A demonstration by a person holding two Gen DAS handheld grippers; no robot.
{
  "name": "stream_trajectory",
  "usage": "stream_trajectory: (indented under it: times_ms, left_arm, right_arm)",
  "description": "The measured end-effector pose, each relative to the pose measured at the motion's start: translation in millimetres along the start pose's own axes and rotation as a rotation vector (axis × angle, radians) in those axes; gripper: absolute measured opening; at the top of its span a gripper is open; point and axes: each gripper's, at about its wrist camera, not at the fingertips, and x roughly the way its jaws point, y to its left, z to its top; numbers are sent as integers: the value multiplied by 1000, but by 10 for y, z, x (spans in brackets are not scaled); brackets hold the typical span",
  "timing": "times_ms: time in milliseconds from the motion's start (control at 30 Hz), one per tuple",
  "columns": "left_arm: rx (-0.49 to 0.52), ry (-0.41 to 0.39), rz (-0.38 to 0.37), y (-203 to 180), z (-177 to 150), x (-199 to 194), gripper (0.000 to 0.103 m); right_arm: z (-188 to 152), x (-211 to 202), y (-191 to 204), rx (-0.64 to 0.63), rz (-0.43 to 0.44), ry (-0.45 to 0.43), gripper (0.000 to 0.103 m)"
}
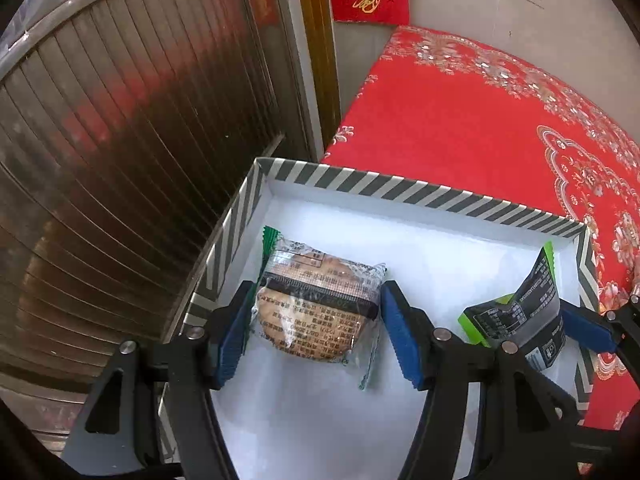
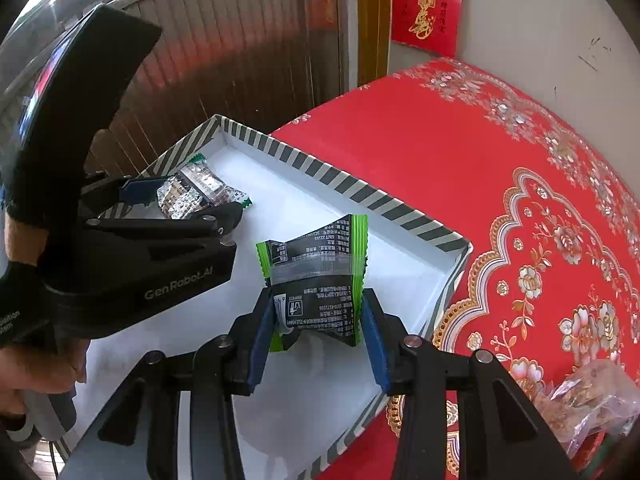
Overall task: Organize snacks
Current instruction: 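Carry both packets to the white tray and open both tools to release, then withdraw both tools from the tray back toward the snack pile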
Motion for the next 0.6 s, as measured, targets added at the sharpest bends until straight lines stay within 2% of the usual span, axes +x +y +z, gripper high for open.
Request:
stream_trajectory:
  times_ms: [33,100,167,200,400,600]
  left_arm:
    - [1,0,4,-7,3,4,67]
    - [-1,2,8,-1,14,12,70]
    - [-3,12,0,14,9,12,82]
    - [-6,14,-15,21,4,14,83]
    - [-19,3,-18,75,-37,-87,83]
    - [-56,-74,-70,127,-114,-464,84]
  right_arm:
    - [-1,-7,6,0,-2,-2,45]
    - [7,-16,-4,2,-10,-6,56]
    - [12,-57,-1,2,-26,-22,60]
    - [12,-82,-2,3,-28,-31,60]
    - [-62,-319,-71,43,-2,-92,61]
    - [-277,-621,-150,89,20,-162,64]
